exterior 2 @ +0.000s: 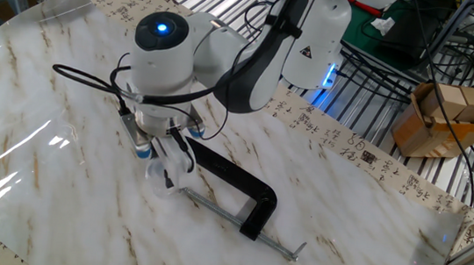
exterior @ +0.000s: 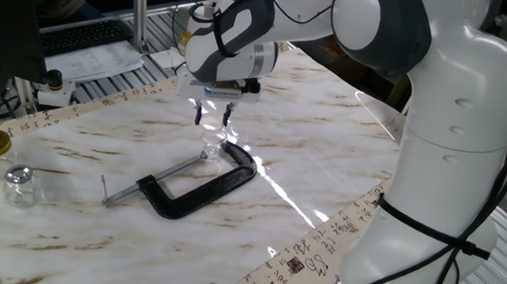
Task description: Screw the lid onto the jar
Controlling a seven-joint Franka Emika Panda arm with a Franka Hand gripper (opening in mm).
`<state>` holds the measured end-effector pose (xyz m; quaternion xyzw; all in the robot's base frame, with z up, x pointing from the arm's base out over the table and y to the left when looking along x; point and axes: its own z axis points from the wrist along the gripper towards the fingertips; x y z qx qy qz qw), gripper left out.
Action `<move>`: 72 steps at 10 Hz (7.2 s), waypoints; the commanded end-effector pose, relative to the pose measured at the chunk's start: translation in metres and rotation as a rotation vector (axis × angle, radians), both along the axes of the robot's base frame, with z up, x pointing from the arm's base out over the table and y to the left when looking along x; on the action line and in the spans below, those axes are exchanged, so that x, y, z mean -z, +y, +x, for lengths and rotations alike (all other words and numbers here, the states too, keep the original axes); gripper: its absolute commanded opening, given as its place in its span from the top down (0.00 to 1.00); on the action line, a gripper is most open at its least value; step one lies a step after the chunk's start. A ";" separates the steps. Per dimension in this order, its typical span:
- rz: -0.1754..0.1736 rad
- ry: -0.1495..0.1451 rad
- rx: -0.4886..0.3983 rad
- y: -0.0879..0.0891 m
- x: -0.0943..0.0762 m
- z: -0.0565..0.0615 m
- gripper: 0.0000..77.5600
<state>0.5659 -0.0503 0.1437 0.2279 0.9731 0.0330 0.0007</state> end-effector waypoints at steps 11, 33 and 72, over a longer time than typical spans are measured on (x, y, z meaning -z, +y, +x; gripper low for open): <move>0.053 0.007 0.486 0.005 0.023 -0.013 0.99; -0.034 0.040 0.092 0.005 -0.012 -0.017 0.99; -0.035 0.027 -0.297 0.002 0.005 -0.018 0.99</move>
